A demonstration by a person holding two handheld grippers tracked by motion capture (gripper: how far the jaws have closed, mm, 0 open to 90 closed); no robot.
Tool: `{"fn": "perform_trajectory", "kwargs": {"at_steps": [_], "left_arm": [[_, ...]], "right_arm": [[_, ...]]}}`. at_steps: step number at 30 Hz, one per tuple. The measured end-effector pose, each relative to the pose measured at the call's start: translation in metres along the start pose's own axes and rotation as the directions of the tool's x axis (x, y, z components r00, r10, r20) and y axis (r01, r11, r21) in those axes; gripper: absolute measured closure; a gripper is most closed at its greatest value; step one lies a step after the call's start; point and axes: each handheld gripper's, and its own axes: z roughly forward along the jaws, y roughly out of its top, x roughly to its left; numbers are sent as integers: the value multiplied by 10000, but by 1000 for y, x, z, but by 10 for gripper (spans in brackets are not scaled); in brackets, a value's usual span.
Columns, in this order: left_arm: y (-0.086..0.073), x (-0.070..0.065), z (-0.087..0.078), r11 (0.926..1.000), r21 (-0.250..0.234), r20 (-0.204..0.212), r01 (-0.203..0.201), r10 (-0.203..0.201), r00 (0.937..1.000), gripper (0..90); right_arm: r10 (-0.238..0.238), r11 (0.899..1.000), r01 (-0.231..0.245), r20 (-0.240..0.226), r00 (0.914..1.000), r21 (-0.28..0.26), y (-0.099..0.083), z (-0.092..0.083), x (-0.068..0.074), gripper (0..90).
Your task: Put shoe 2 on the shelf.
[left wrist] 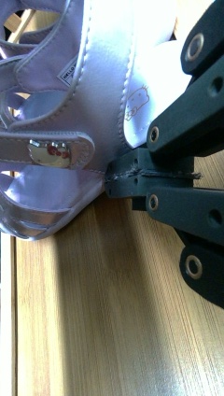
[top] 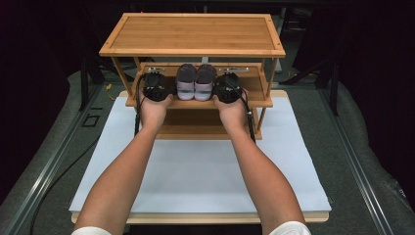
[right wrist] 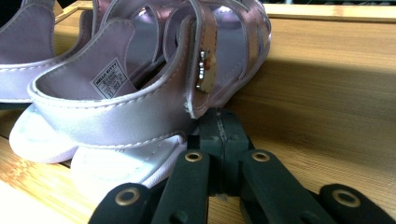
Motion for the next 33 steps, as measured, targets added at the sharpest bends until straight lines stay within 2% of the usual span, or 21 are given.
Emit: {"fn": "perform_trajectory", "kwargs": {"at_steps": [2, 4, 6, 8, 9, 14, 16, 17, 19, 21, 23, 27, 32, 33], "left_arm": [[0, 0, -1, 9999, 75, -110, 143, -142, 9998, 900], [1, 0, -3, 10000, -19, -359, 63, -64, 9993, 900], [1, 0, -5, 10000, -56, -296, -26, 24, 9996, 900], [1, 1, -7, 9999, -130, -302, -6, 2, 9995, 900], [1, 2, -9, 9999, -160, -292, -49, 44, 9996, 900], [1, 3, -20, 9995, -215, -415, -239, 230, 9989, 897], [0, 3, -27, 9988, -374, -322, -304, 292, 9991, 894], [-1, 2, -30, 9985, -439, -238, -319, 309, 9992, 893], [-3, 0, -37, 9979, -518, -9, -384, 384, 9993, 891], [-5, -2, -43, 9976, -510, 260, -470, 484, 9985, 881], [-5, -2, -50, 9969, -552, 452, -561, 587, 9973, 871], [-6, -2, -68, 9950, -644, 685, -757, 800, 9944, 869], [-9, 1, -89, 9942, -837, 1029, -678, 763, 9918, 855], [-10, 1, -92, 9947, -797, 1088, -655, 740, 9913, 846]], "right_arm": [[1, 10000, 0, -226, 9997, 52, 0, -1, -2, 900], [-223, 9997, 224, 97, 9997, -54, -1, -2, -1, 900], [-220, 9995, 228, 419, 9989, -195, -1, -5, -1, 900], [-143, 9996, 150, 313, 9994, -224, 0, -8, -4, 900], [-140, 9995, 152, 441, 9989, -279, 0, -9, -5, 900], [-233, 9986, 241, 176, 9996, -467, 0, -21, -9, 896], [-240, 9986, 244, 100, 9997, -467, -1, -25, -9, 889], [-287, 9982, 300, 241, 9993, -523, -2, -27, -8, 885], [-421, 9974, 418, -27, 9991, -589, -4, -33, -9, 876], [-492, 9966, 499, 128, 9987, -659, -6, -38, -9, 873], [-615, 9958, 589, -352, 9975, -699, -7, -44, -10, 868], [-848, 9934, 803, -528, 9950, -820, -10, -57, -7, 861], [-1085, 9901, 1012, -732, 9914, -968, -12, -76, -4, 847], [-1160, 9902, 1072, -986, 9883, -898, -12, -80, -4, 845]]}}
